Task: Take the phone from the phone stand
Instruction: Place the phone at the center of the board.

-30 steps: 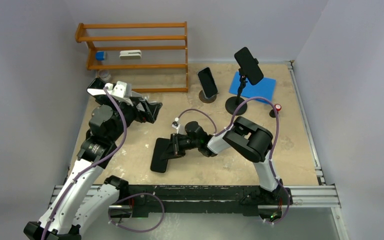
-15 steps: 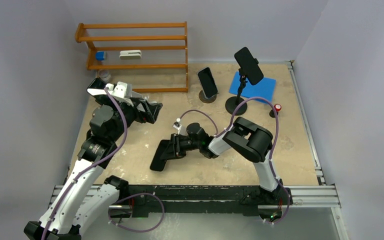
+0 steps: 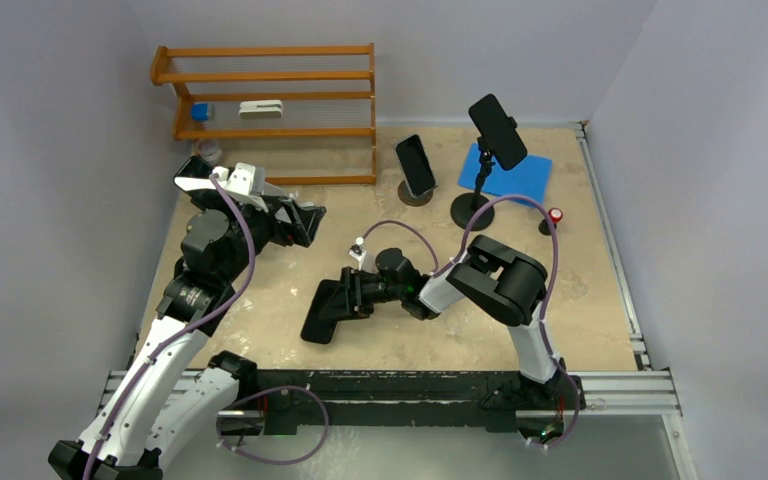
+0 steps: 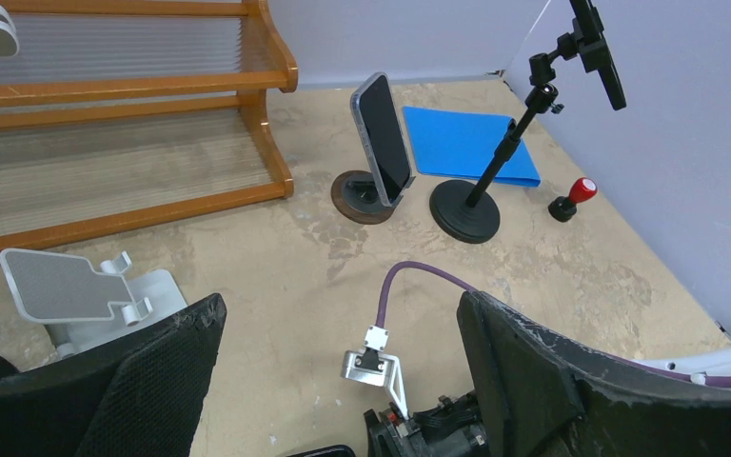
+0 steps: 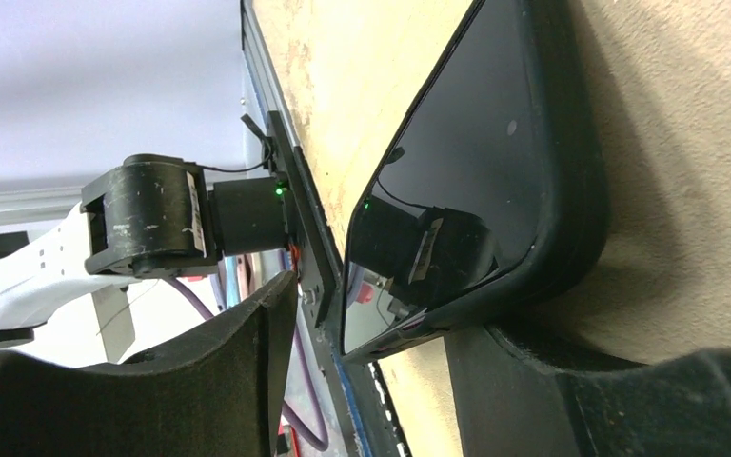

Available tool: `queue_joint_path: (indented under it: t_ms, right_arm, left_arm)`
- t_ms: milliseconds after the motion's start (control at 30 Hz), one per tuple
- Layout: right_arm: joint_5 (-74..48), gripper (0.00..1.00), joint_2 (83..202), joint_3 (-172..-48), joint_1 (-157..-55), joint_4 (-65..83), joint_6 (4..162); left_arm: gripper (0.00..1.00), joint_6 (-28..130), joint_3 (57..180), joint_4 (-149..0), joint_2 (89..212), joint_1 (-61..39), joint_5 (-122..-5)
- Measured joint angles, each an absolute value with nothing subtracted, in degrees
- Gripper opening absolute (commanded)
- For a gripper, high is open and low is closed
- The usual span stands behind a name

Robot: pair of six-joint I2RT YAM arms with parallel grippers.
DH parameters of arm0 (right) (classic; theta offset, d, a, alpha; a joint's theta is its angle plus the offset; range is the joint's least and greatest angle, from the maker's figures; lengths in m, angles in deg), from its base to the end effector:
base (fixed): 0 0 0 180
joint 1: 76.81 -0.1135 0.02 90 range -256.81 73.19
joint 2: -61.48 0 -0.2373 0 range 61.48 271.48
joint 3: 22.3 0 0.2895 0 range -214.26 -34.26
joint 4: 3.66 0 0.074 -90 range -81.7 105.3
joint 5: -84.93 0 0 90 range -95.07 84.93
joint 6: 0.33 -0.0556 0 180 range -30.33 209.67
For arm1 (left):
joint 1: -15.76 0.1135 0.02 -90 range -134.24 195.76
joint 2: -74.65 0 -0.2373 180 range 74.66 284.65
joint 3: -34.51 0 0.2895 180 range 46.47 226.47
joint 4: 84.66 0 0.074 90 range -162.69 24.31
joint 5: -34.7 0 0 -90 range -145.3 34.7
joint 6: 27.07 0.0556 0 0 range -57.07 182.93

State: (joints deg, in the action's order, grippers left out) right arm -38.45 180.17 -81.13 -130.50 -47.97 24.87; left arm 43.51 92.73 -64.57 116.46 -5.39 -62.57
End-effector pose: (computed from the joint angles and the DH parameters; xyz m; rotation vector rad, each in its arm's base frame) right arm 0.2094 0.3367 0.0390 -0.2929 2.2941 1.8179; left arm 0.2304 -0.0967 0.3452 0.1248 1.6693 -0.6428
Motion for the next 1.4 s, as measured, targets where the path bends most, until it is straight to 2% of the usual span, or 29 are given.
queue_joint_path:
  t_ms: [433,1400]
  right_arm:
    - [-36.16,0.63,177.64,-81.17,-130.76,-43.47,27.5]
    - [-34.13,0.59,174.53,-76.39,-128.21,-44.45,28.2]
  left_arm:
    - [0.9,43.38,92.73,-64.55,116.46,-5.43,-62.61]
    - [0.9,42.94,92.73,-64.57,116.52,-6.13,-63.01]
